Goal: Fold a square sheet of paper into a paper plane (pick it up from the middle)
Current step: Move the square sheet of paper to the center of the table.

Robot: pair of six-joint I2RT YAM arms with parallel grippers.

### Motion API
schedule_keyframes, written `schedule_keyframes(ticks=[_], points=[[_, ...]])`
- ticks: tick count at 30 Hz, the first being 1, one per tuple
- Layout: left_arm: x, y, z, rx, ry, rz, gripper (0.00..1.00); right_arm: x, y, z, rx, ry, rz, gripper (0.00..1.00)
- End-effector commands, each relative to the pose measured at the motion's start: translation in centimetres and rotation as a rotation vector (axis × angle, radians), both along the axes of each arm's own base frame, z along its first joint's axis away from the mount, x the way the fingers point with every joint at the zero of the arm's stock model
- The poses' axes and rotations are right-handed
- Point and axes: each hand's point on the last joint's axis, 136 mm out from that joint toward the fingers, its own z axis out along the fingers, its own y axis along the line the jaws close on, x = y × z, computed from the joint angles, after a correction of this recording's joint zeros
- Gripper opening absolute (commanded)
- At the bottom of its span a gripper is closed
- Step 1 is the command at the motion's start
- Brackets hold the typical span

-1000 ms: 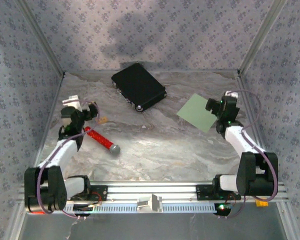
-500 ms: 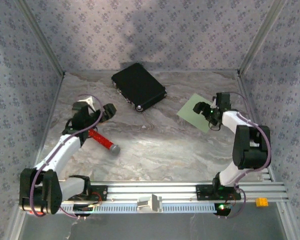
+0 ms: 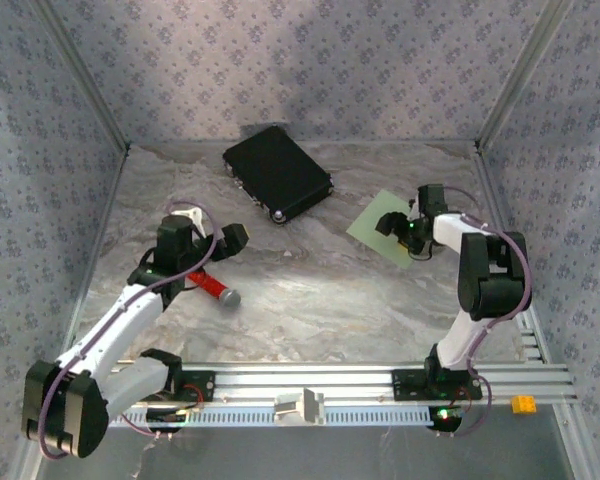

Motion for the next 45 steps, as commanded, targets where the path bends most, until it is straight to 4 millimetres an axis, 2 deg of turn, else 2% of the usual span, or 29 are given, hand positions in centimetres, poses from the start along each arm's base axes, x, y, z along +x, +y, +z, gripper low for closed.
schedule_keyframes(ticks=[1,7,10,14,18,22,26,30,33,39,45], points=[[-0.6,2.0,0.8,0.1,-0.027,0.043,1.0,-6.4,1.9,-2.6,-0.022,0.182,0.069,0.77],[-1.4,2.7,2.0,0.075,-0.066,0.044,1.0,-12.2,4.9,-3.4,-0.081,0.213,0.189,0.77],[-1.6,2.9,1.9,0.051,-0.058,0.055,1.0,-13.7,6.1,-2.8,-0.097,0.174,0.254,0.77],[-1.8,2.1,1.9,-0.019,-0.05,0.018,1.0,-12.5,7.1,0.0,-0.078,0.063,0.295,0.78],[-1.9,0.6,2.0,-0.116,-0.052,-0.029,1.0,-9.3,6.7,2.1,-0.03,-0.017,0.238,0.78],[-2.2,-0.6,1.6,-0.138,-0.035,-0.065,1.0,-6.7,6.1,2.0,0.044,-0.004,0.174,0.77],[-2.3,-2.1,1.4,-0.139,-0.02,-0.11,1.0,-5.4,6.2,1.2,0.063,0.02,0.182,0.76],[-2.1,-3.8,0.9,-0.127,0.014,-0.16,1.0,-6.0,6.0,-0.3,0.042,0.083,0.194,0.76],[-1.9,-5.1,0.7,-0.104,0.028,-0.199,1.0,-7.2,6.7,-1.1,0.043,0.111,0.229,0.75],[-2.3,-6.8,0.3,-0.052,0.031,-0.276,1.0,-10.1,9.9,-1.9,0.068,0.128,0.344,0.75],[-2.4,-6.9,-0.3,-0.047,0.048,-0.274,1.0,-12.1,12.6,-2.4,0.061,0.135,0.457,0.75]])
